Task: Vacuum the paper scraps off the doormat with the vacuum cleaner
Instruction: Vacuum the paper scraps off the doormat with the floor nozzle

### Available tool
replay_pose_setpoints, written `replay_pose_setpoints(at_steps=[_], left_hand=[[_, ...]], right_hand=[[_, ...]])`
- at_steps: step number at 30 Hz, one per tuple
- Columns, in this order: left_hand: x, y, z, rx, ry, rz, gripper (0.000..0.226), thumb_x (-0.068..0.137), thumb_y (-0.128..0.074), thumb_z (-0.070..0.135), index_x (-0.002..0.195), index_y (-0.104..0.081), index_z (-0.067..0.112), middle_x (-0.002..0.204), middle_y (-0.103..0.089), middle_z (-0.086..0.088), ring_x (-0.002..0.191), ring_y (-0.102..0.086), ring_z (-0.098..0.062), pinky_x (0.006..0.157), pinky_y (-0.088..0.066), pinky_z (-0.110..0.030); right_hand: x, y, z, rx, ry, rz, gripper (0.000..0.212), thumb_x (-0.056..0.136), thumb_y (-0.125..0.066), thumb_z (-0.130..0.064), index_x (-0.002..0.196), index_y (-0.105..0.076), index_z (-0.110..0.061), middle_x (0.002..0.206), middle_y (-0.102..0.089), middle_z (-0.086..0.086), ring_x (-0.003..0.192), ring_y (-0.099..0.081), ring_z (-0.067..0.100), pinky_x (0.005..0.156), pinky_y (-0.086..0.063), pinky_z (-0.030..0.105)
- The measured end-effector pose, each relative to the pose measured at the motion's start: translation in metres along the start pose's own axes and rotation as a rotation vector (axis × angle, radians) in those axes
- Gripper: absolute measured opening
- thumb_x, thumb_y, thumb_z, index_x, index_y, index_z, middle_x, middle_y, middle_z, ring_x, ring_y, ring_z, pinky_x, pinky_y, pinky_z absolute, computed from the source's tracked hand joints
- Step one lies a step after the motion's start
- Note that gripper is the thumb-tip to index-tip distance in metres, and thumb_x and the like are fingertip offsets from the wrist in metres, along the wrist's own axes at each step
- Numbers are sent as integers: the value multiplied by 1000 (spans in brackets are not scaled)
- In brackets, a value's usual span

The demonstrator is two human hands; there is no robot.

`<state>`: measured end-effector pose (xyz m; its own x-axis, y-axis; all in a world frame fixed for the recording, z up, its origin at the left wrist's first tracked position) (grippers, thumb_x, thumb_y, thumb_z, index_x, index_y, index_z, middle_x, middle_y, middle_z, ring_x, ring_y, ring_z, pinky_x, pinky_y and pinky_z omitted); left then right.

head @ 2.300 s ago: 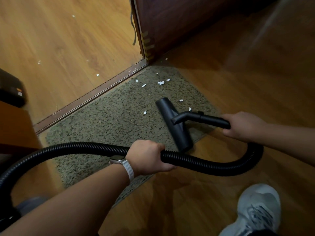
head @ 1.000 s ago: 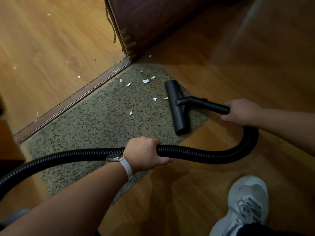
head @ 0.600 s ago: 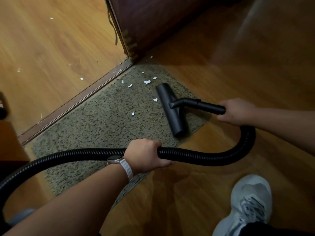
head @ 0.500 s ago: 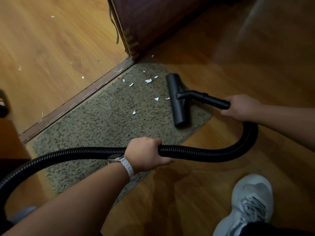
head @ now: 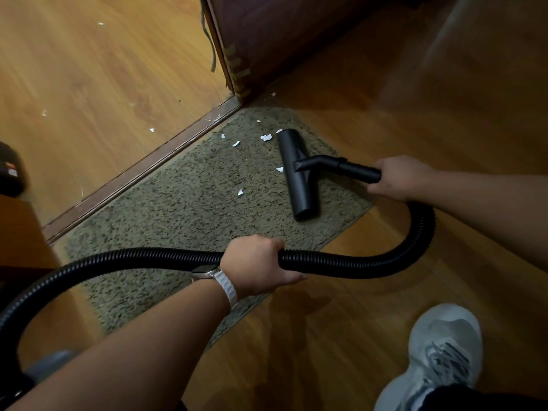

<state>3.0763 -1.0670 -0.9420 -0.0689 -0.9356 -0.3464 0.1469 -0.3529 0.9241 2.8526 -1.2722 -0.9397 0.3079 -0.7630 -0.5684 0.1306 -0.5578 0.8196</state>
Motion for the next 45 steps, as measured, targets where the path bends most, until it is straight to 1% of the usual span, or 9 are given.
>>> replay_pose_setpoints(at_steps=[3,7,14,19,22,30,36,42,45], left_hand=[[-5,2,-2,11,-11,4,63,67,-49,89,72,-50,26,65,-56,10,63,-59,-12,57,-47,-27],[-14,8,-4,13,-23,-11,62,70,-51,86,76,-55,25,66,-57,9,62,-58,-11,55,-45,-26],[-30,14,-13,28,-13,-26,61,71,-52,85,77,-56,24,68,-56,8,70,-62,-16,59,-46,-28],[-40,17,-20,32,-21,-29,58,72,-54,84,78,-57,26,66,-56,9,64,-57,-13,57,-44,-27],[-43,17,-21,35,-29,-24,58,72,-54,83,78,-57,26,68,-58,9,64,-58,-13,57,-44,-27],[-41,12,-23,39,6,-37,59,71,-53,85,74,-51,26,65,-53,10,61,-50,-13,56,-39,-28],[-35,13,-26,20,28,-38,62,72,-52,85,76,-56,23,64,-53,9,61,-53,-15,56,-45,-28],[-32,13,-33,-8,39,-37,62,72,-51,85,77,-57,23,63,-54,9,59,-55,-13,55,-45,-27],[-36,11,-39,-6,50,-56,63,72,-50,86,77,-57,23,67,-57,8,62,-58,-14,58,-51,-29]], right_hand=[[-1,3,-19,-44,62,-23,25,95,-59,-39,112,-60,-21,82,-60,2,67,-57,18,52,-41,28],[-4,2,-39,-90,127,-40,27,93,-59,-40,117,-59,-26,84,-62,0,71,-60,18,54,-45,28],[-10,-2,-68,-193,218,-89,22,95,-58,-39,112,-58,-26,83,-61,0,69,-58,16,52,-41,28],[-8,-13,-86,-214,317,-98,17,94,-59,-39,106,-58,-28,82,-62,-1,70,-61,18,58,-48,33],[-10,-15,-95,-217,347,-105,13,93,-60,-36,102,-58,-28,80,-61,-1,66,-58,17,57,-45,32],[-3,-6,-96,-187,269,-16,21,94,-59,-38,112,-59,-28,79,-61,-1,65,-59,17,50,-41,28],[15,7,-78,-110,155,27,31,93,-60,-43,118,-60,-25,82,-61,1,71,-60,19,52,-40,27],[28,9,-95,-130,201,14,23,93,-61,-42,109,-59,-26,81,-61,1,69,-60,20,53,-43,29],[34,5,-117,-136,270,5,22,92,-61,-40,109,-59,-27,81,-61,1,70,-60,19,55,-44,29]])
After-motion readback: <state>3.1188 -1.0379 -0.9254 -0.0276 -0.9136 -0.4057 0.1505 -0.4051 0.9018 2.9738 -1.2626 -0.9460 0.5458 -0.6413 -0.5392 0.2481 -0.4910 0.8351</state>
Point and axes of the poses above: each hand's wrist, its own x-axis towards the middle knuckle, its own y-axis out of the back of the hand, z = x × y, the point moved 4 cm from there along x, towards the middle knuckle
